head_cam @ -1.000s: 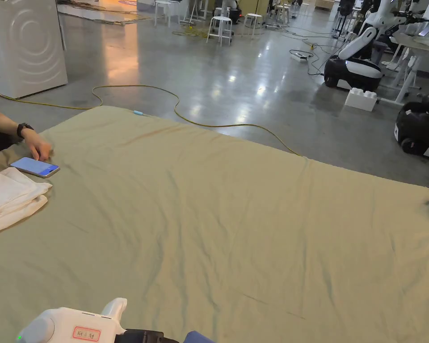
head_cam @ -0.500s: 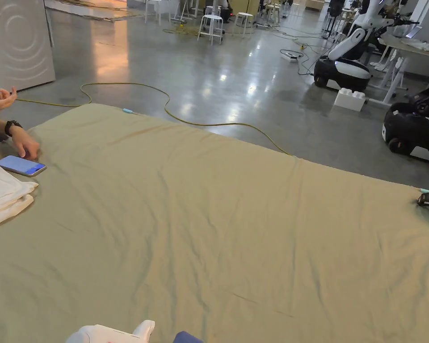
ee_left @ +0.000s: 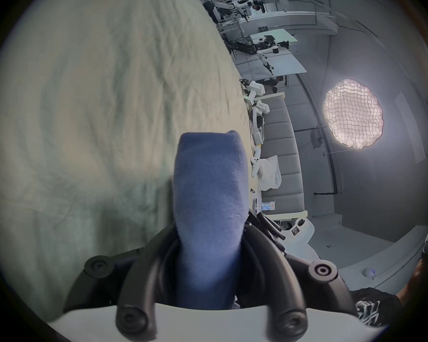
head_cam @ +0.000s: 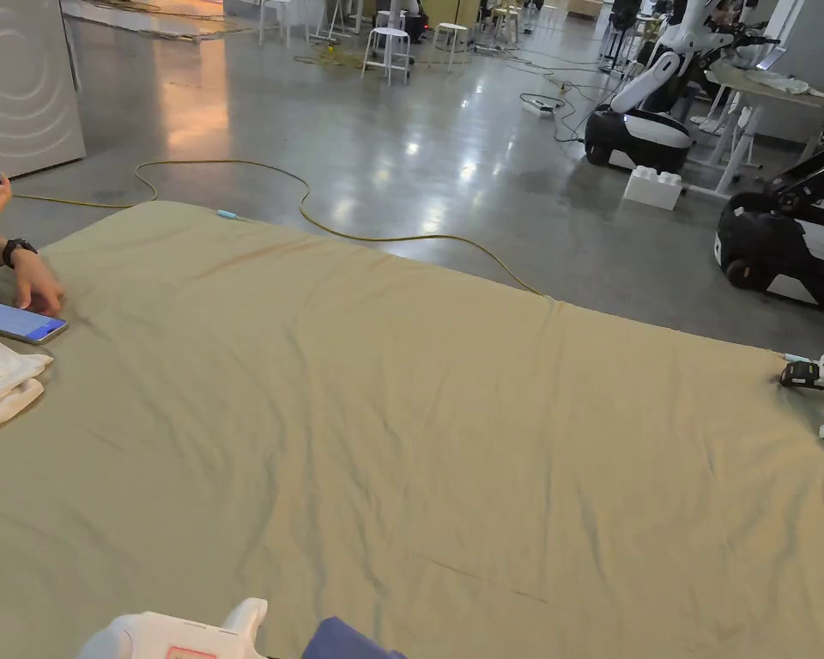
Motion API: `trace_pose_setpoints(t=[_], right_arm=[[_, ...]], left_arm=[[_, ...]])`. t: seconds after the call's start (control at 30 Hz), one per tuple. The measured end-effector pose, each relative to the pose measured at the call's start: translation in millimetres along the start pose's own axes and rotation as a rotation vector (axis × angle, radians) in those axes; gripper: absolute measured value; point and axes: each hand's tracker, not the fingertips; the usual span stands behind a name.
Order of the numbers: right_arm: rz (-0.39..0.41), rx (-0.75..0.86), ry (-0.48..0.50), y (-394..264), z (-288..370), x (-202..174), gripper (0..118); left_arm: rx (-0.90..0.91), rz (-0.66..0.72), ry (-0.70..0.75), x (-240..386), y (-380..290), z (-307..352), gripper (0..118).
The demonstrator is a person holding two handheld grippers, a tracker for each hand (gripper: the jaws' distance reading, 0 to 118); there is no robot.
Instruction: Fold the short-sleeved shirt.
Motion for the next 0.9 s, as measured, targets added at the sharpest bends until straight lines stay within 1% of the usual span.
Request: trace_pose_setpoints(t=[0.1,0.2,0.3,0.43,0.5,0.53,0.57,0.73,0.77,0.83,0.87,0.9], right_arm=[[-0.015,0.055,-0.025,26.5,10.2,18.5,0],[-0.02,0.15,-0.054,61.2,21.9,41.2,0],[0.01,0.24,-0.107,98.4,34.3,60.4,0],[0.047,0.355,-0.14,142.8,53.3,78.9,0],[0.051,0.385,-0.147,159.8,62.2,84.0,0],[0.051,0.402,-0.149,166.8,66.2,86.0,0],[0.05,0.416,-0.149,173.0,68.9,88.4,0],[0.038,0.448,-0.155,187.7,76.6,93.1,0],[0.036,0.451,-0.162,187.8,76.3,92.9,0],[0.034,0.445,-0.16,188.0,73.9,93.9,0],[0.031,0.44,-0.159,187.5,72.7,94.0,0],[0.028,0.434,-0.159,186.7,71.8,93.8,0]], left_arm=[[0.027,-0.019,0.017,4.6,13.0,34.4,27],[0.08,-0.048,0.069,13.2,30.9,79.6,27],[0.13,-0.063,0.14,13.8,49.9,133.3,27],[0.187,-0.105,0.285,12.4,73.7,200.2,27],[0.205,-0.1,0.317,11.1,84.3,230.5,27],[0.215,-0.097,0.328,33.8,76.4,238.6,27],[0.221,-0.102,0.337,36.2,77.7,250.2,27],[0.267,-0.01,0.379,7.5,92.4,299.6,27],[0.265,0.021,0.407,1.9,94.0,302.4,27],[0.239,0.033,0.5,-5.4,95.0,300.8,27],[0.225,0.041,0.523,-12.2,95.9,302.7,27],[0.234,0.071,0.565,-18.5,97.0,304.6,27]])
